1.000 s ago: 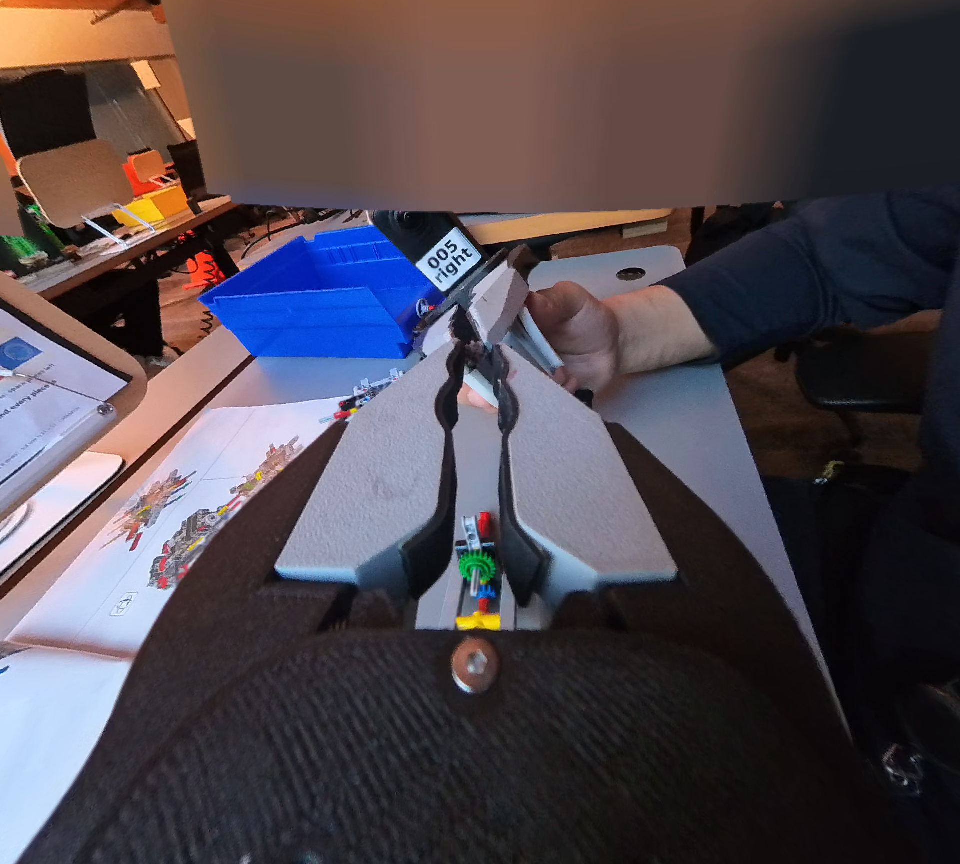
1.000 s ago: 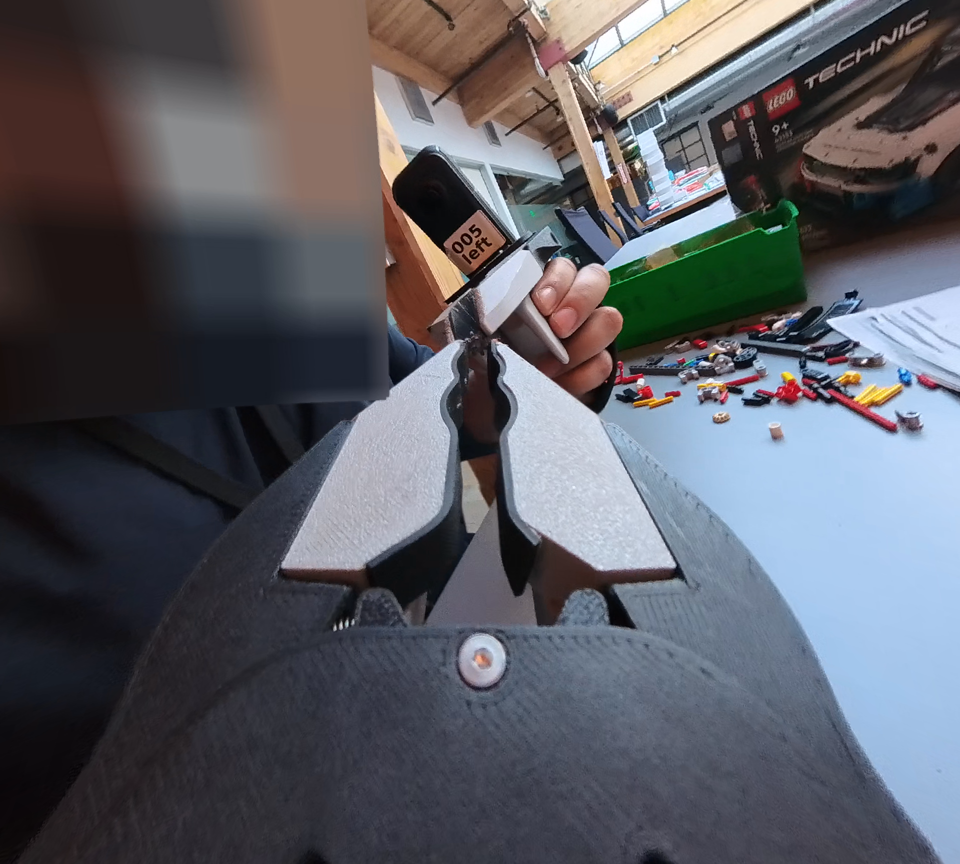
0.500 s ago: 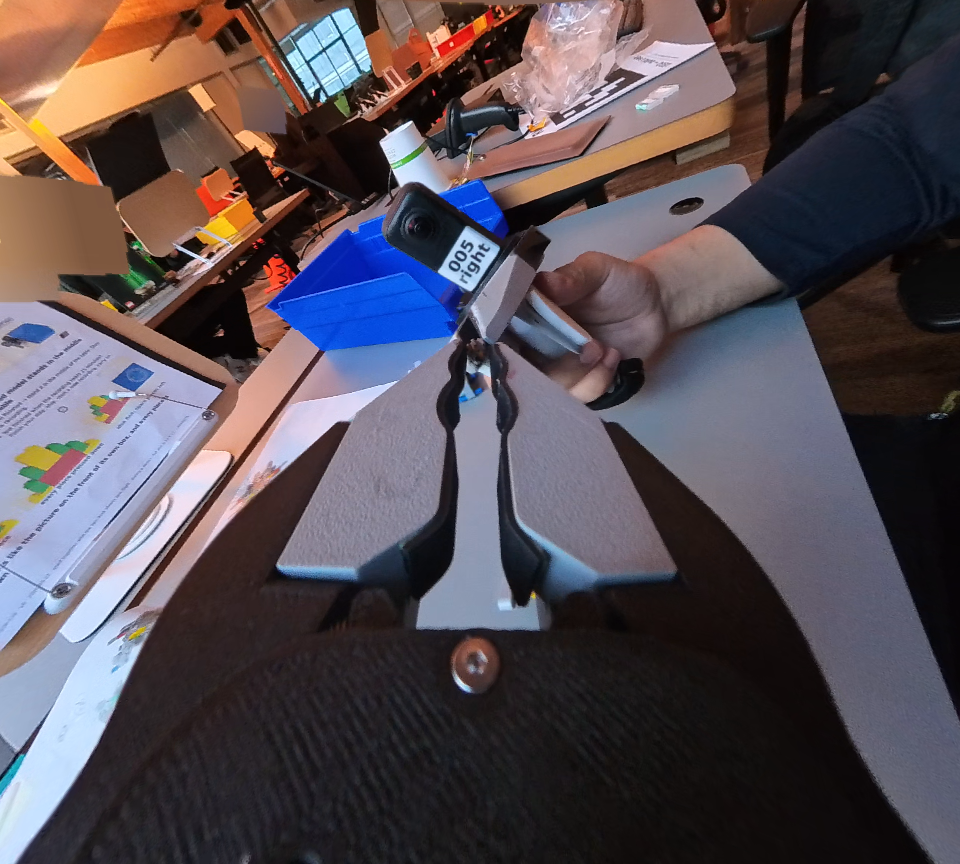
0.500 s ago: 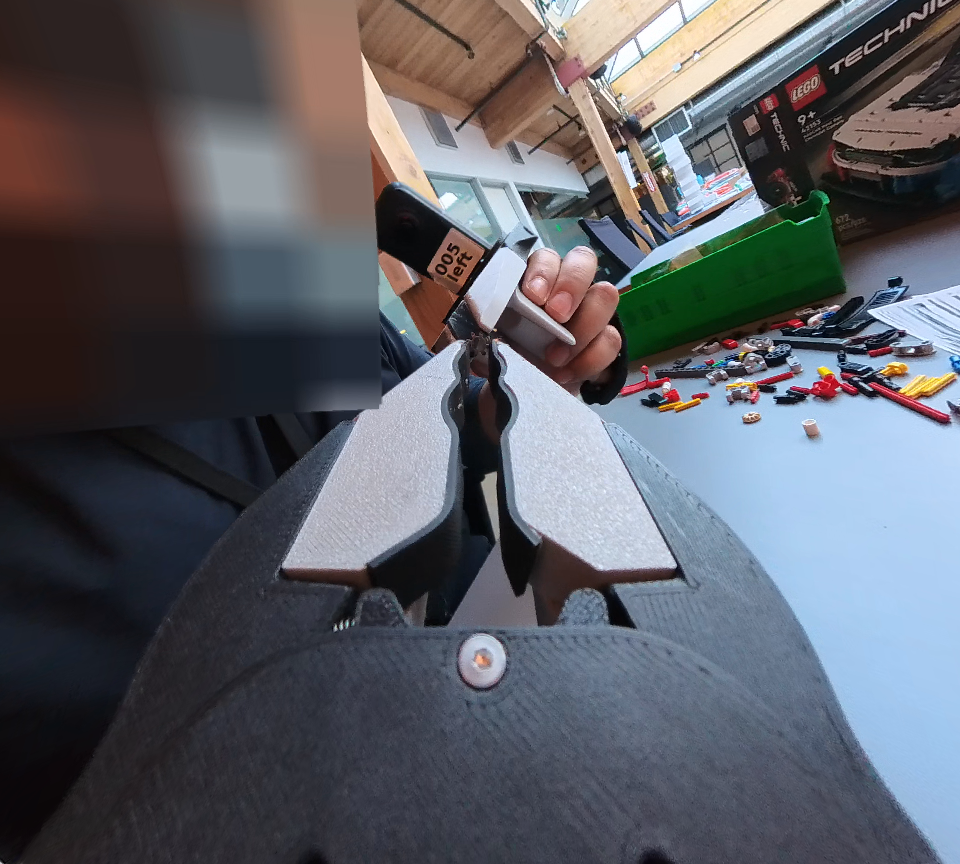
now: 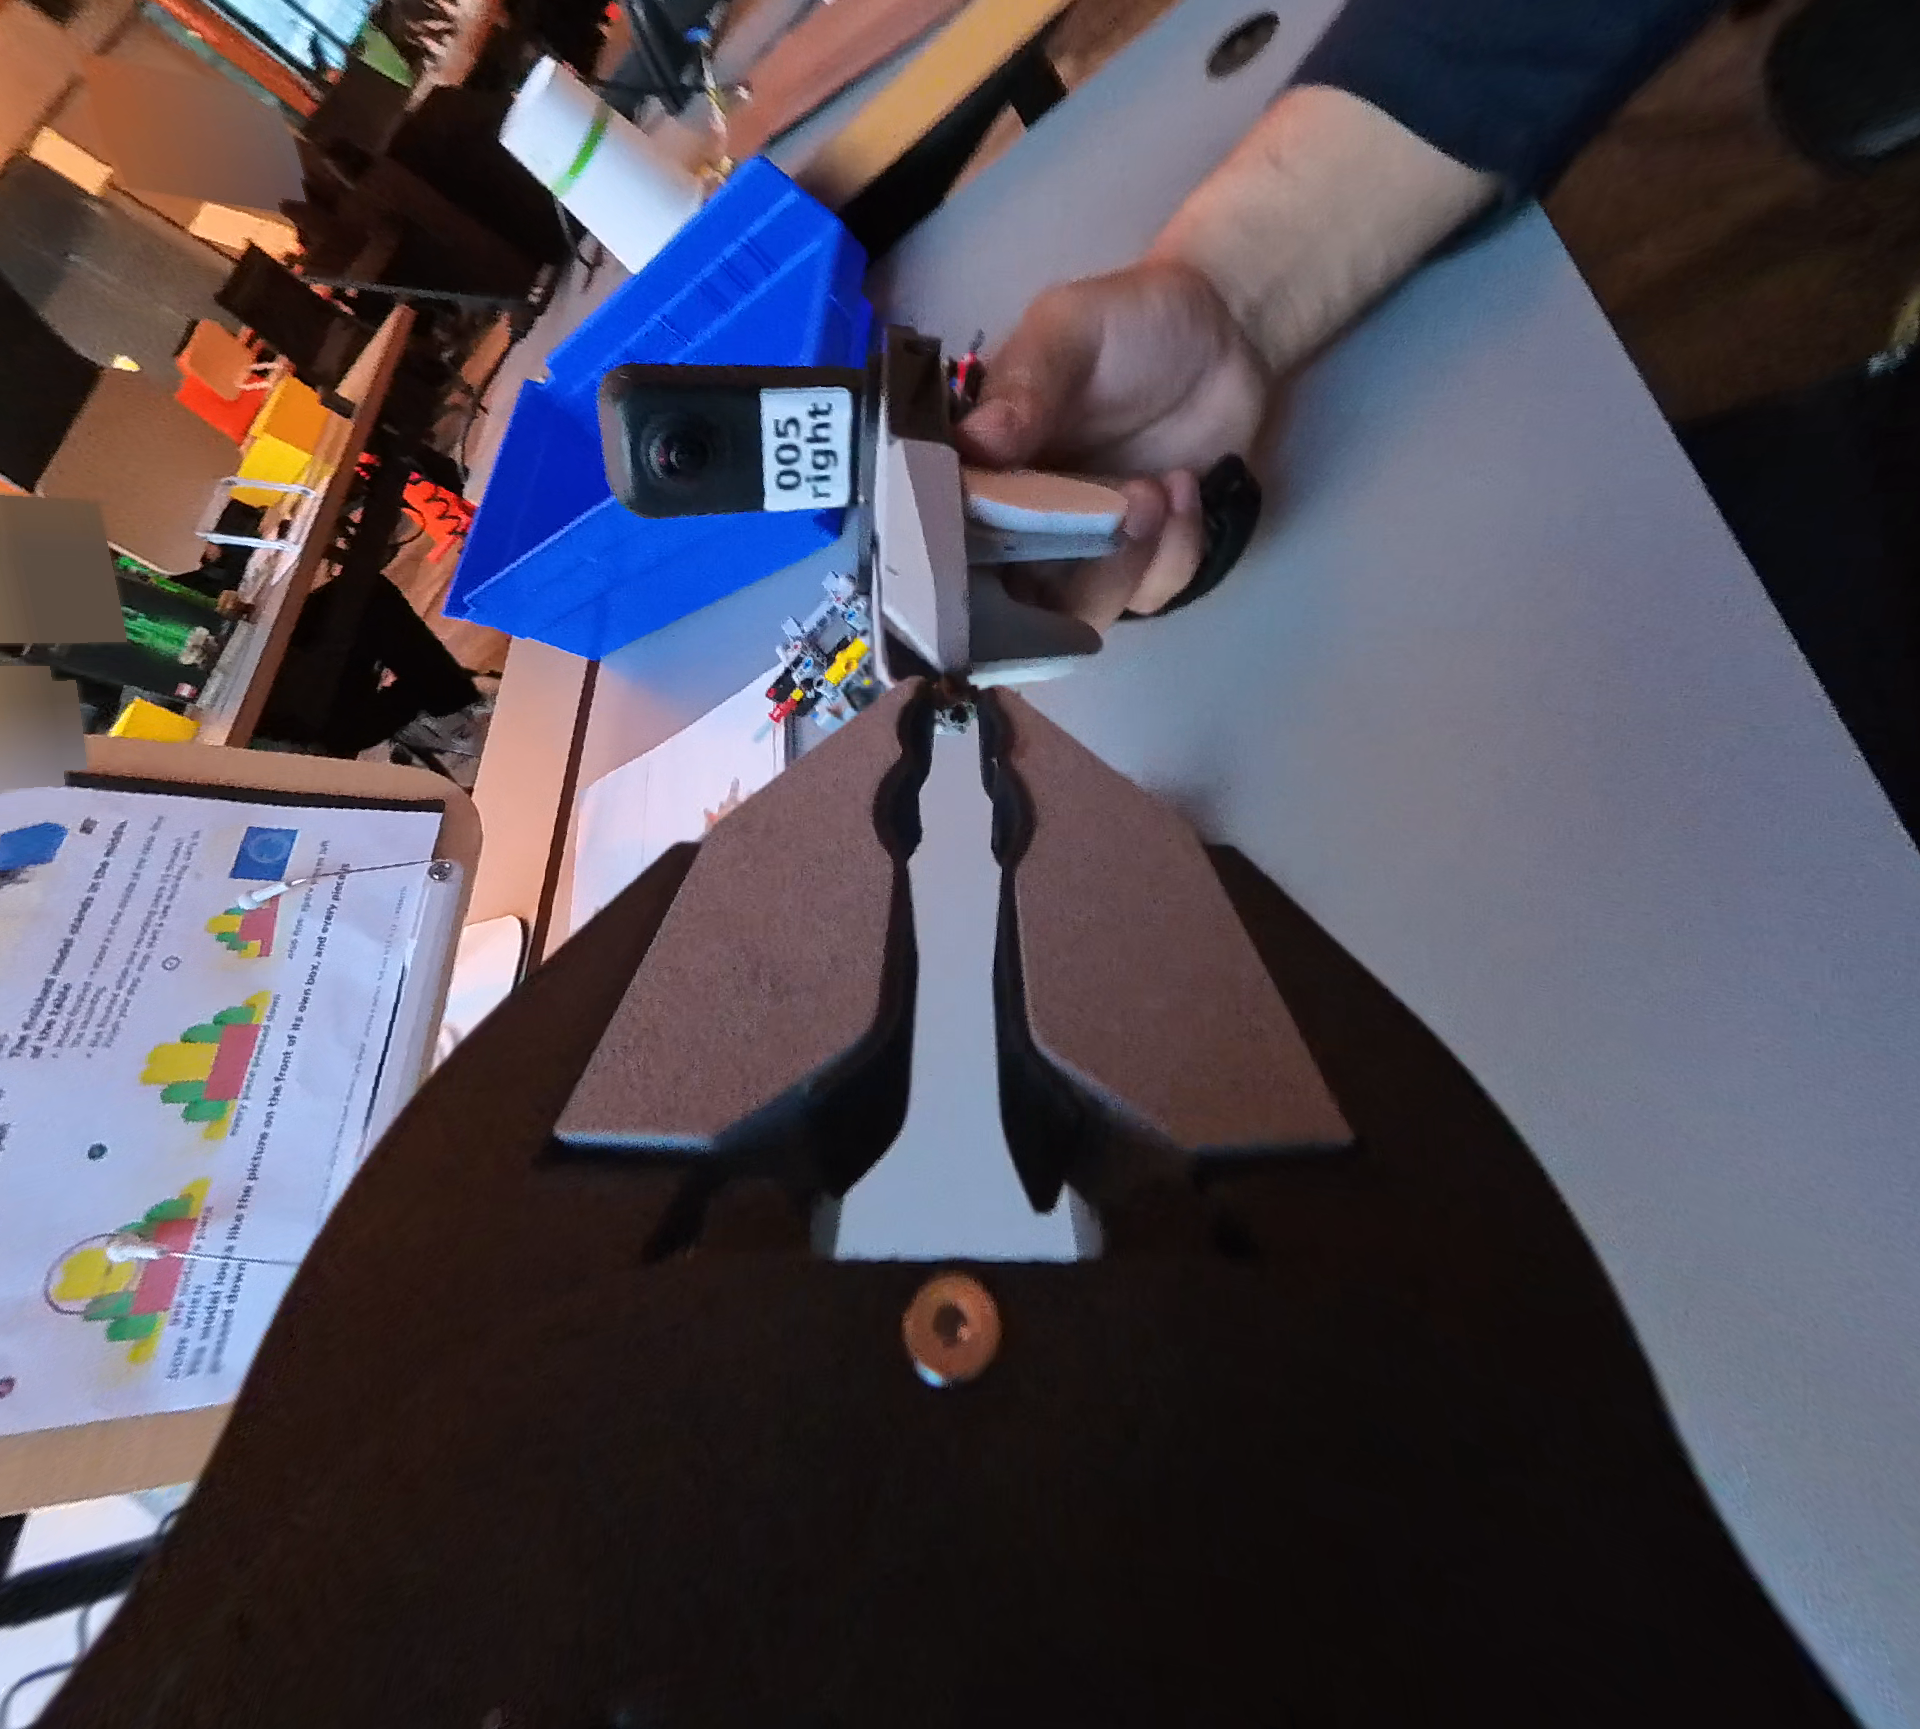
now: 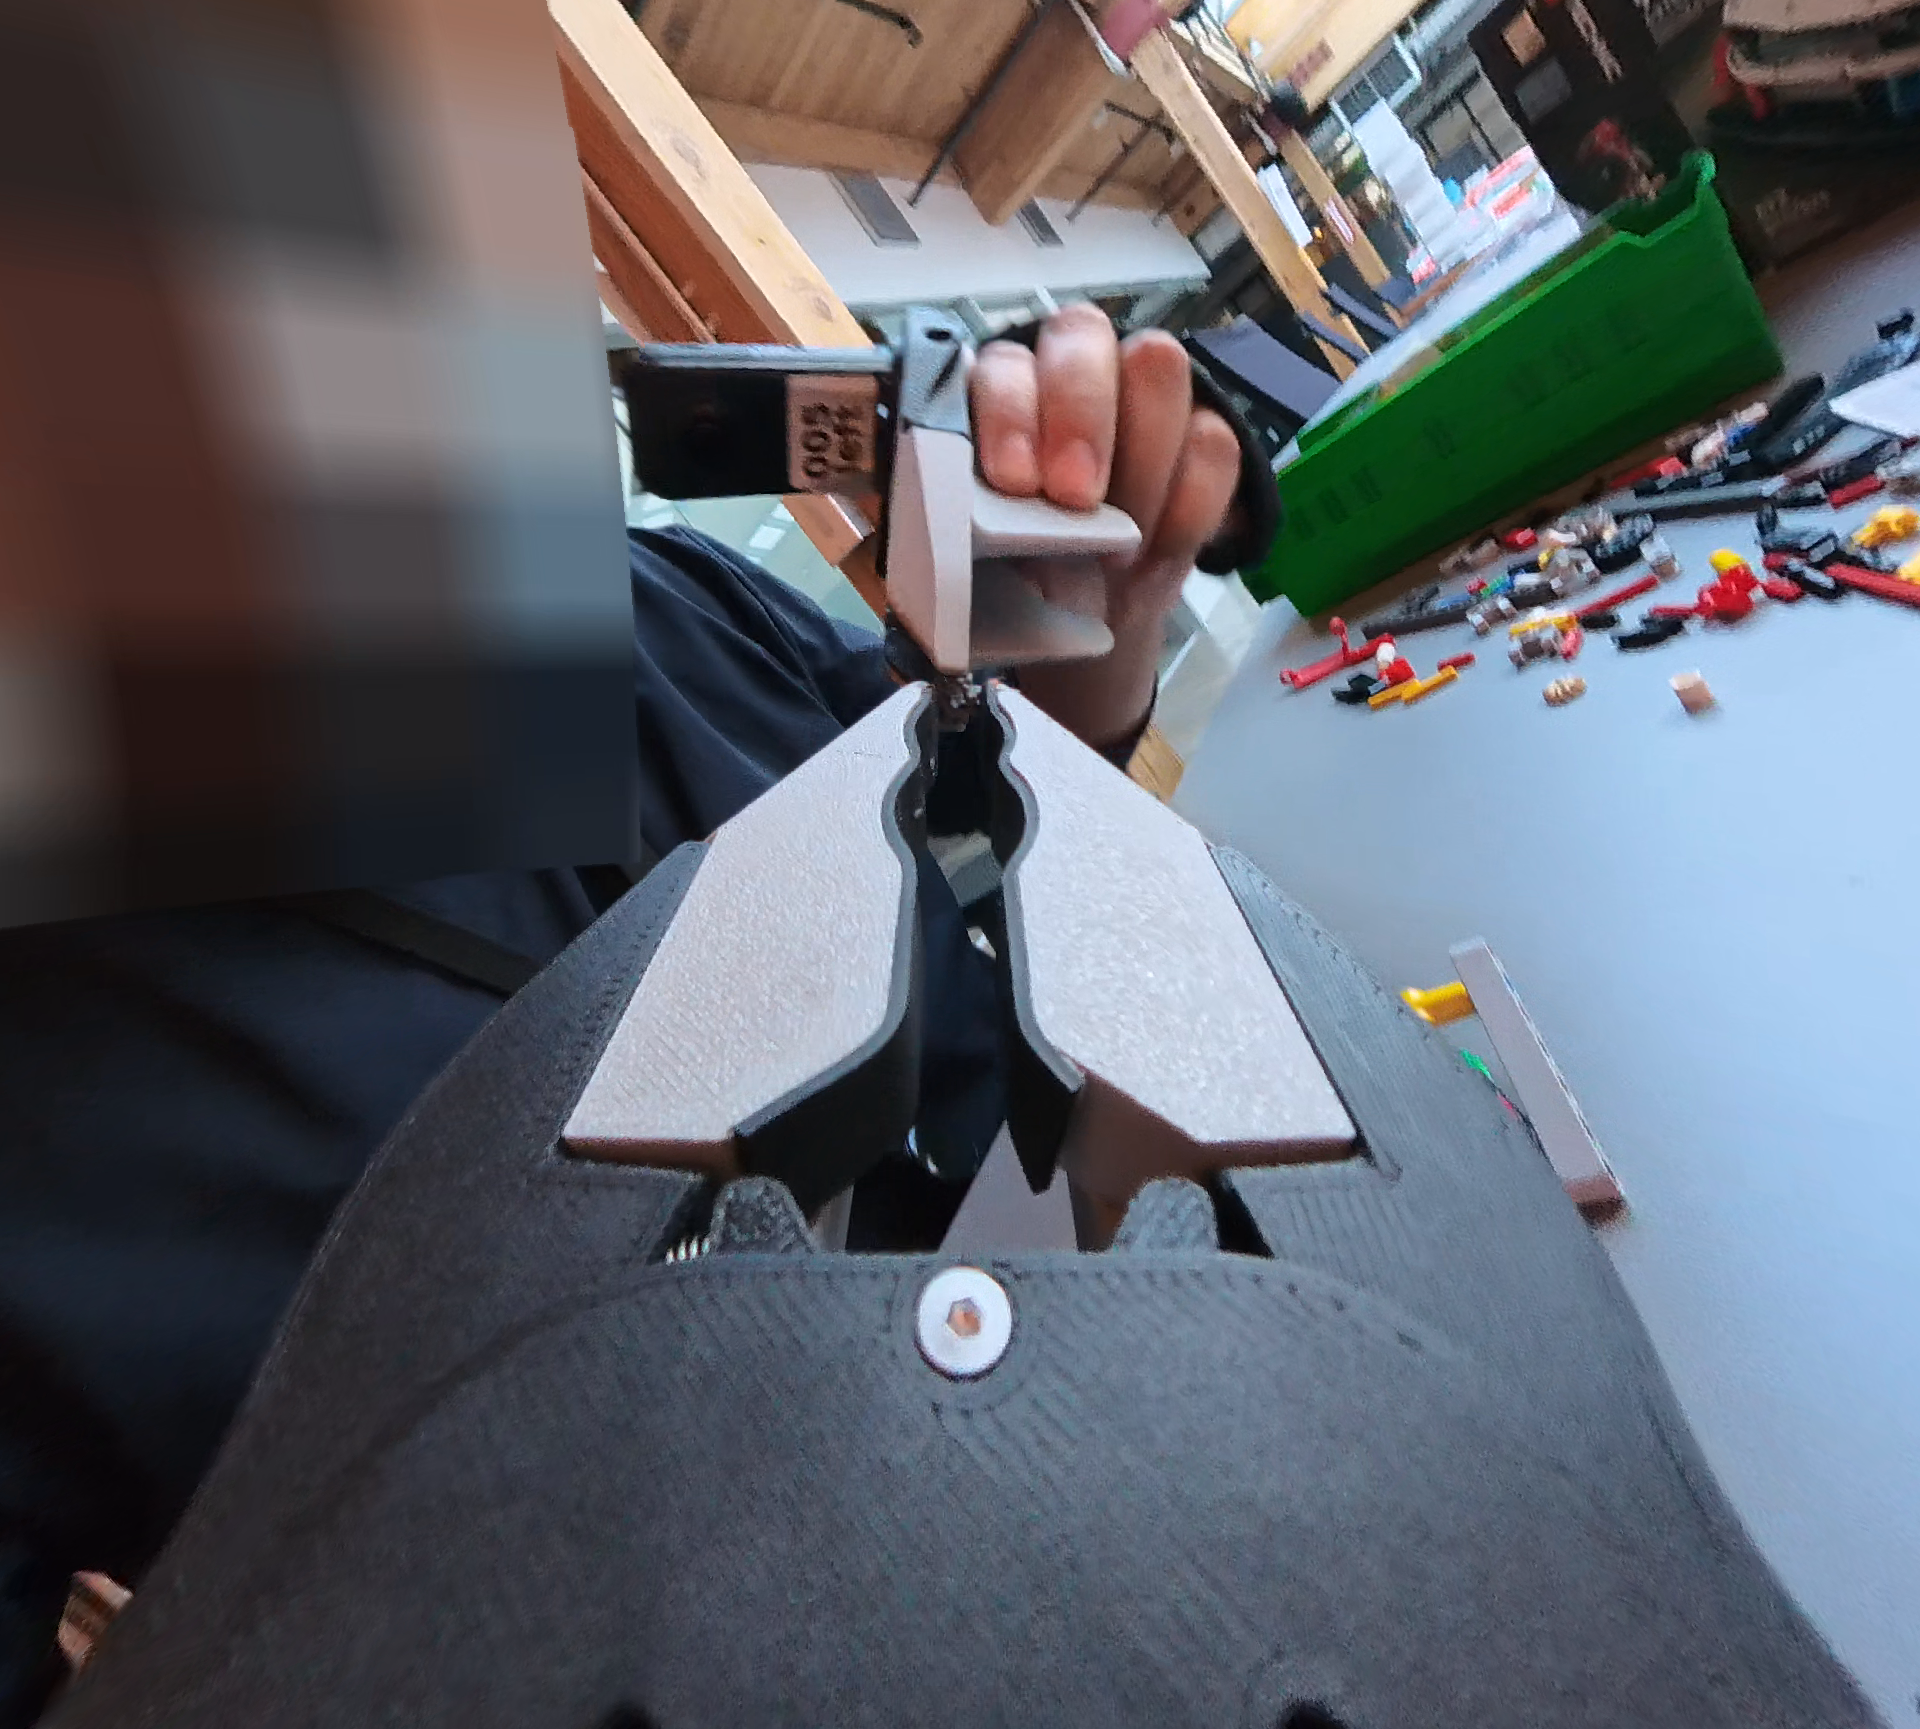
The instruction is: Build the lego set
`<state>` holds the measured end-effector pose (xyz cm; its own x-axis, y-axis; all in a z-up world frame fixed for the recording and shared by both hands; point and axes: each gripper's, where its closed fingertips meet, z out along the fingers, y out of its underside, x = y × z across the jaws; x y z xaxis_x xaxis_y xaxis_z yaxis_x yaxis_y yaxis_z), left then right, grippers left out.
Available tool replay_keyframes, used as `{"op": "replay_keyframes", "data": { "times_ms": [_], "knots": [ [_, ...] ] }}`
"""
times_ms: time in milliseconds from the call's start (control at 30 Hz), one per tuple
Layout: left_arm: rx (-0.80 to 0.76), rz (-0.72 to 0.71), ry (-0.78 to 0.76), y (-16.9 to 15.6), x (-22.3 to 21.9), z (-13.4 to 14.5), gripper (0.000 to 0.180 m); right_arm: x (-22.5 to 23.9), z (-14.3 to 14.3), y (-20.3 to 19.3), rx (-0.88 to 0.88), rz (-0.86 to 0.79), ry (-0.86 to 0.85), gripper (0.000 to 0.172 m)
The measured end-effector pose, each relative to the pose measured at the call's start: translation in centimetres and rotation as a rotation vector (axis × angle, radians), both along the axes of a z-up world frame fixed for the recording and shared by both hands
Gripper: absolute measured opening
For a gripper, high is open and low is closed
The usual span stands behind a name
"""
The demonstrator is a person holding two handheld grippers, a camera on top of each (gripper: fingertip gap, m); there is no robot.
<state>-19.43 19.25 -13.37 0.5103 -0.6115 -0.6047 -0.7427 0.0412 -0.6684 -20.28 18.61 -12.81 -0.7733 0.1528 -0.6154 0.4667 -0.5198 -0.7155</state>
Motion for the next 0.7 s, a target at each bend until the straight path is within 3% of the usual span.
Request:
{"op": "replay_keyframes", "data": {
  "times_ms": [167, 700],
  "knots": [
    [-0.078, -0.014, 0.020, -0.2, 0.1, -0.3, 0.004, 0.0, -0.3, -0.2, 0.008, 0.019, -0.005, 0.004],
    [0.067, 0.093, -0.222, 1.7, 0.4, 2.2, 0.004, 0.4, 2.0, 1.8, -0.220, 0.033, 0.034, 0.005]
  ]
}}
